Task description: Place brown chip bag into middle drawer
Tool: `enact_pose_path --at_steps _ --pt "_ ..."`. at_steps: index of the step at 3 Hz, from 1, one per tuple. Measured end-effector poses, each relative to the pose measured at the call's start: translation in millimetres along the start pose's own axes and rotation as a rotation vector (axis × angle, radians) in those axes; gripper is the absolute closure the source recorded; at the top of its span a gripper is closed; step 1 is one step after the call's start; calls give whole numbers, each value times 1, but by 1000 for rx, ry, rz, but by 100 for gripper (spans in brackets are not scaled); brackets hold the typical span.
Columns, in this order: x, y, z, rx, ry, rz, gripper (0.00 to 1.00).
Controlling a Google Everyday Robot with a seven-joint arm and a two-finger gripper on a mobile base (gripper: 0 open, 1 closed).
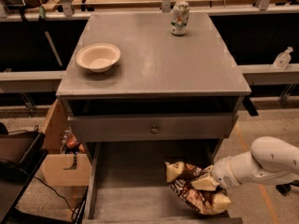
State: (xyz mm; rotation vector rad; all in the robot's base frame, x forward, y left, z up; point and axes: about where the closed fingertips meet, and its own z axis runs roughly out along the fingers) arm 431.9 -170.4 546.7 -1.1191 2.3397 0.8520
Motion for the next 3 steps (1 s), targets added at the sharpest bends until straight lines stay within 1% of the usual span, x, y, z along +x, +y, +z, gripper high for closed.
enact_pose_path --at_steps 1,2,3 --pt "0 0 0 0 0 0 100" --pt "-7 -12 29 -47 9 -11 100" --pt "-20 -38 75 -111 15 -24 100"
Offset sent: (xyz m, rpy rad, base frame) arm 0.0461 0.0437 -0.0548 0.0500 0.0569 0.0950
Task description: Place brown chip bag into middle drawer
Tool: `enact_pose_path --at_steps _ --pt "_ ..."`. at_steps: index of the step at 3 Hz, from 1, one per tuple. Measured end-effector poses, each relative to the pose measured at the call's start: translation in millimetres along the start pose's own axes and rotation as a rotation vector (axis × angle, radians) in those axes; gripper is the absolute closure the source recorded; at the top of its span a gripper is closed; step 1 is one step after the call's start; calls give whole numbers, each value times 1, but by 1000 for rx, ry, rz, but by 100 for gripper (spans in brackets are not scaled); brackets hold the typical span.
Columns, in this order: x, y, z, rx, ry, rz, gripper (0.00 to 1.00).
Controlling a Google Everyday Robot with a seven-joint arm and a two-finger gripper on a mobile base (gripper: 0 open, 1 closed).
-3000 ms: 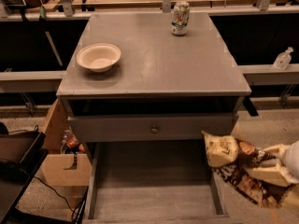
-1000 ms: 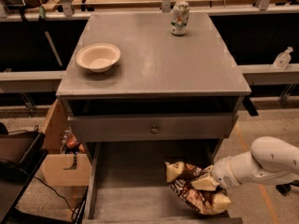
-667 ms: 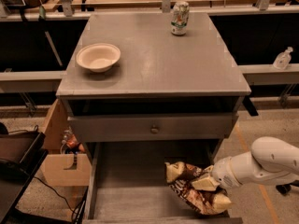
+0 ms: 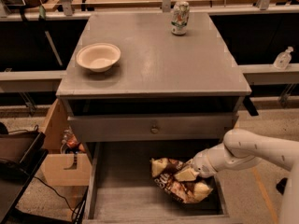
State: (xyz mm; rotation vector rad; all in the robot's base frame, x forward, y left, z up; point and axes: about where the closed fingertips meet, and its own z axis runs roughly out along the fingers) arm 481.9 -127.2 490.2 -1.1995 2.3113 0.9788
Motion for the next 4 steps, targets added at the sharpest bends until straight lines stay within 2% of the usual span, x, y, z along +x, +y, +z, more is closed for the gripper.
enact_pose_path --at_steps 1,4 --pt "0 -3 5 -3 -4 4 82" --pt "0 0 9 -13 -1 2 13"
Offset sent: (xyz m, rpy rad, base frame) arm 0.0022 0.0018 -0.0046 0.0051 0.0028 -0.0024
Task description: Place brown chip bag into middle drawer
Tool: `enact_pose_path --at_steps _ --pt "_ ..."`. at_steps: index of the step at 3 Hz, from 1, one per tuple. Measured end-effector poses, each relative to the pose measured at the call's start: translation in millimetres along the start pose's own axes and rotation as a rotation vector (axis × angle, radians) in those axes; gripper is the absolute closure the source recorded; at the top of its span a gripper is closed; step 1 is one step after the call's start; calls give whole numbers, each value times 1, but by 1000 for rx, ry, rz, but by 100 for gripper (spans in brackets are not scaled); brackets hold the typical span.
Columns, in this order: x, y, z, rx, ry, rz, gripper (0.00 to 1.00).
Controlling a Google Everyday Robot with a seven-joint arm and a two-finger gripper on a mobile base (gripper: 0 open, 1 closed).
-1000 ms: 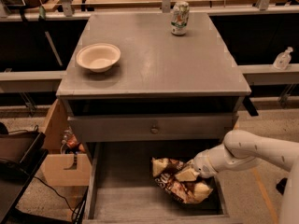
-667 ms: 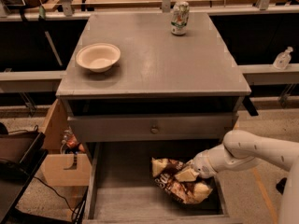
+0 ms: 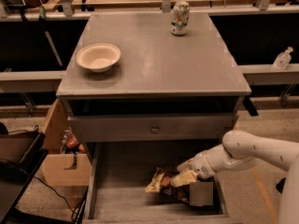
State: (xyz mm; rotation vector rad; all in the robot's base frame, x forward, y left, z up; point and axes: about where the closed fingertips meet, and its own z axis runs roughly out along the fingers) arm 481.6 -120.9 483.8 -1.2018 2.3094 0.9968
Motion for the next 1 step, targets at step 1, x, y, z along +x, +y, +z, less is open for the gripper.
enact_pose_path --at_steps 1 --pt "0 1 2 -3 1 0 0"
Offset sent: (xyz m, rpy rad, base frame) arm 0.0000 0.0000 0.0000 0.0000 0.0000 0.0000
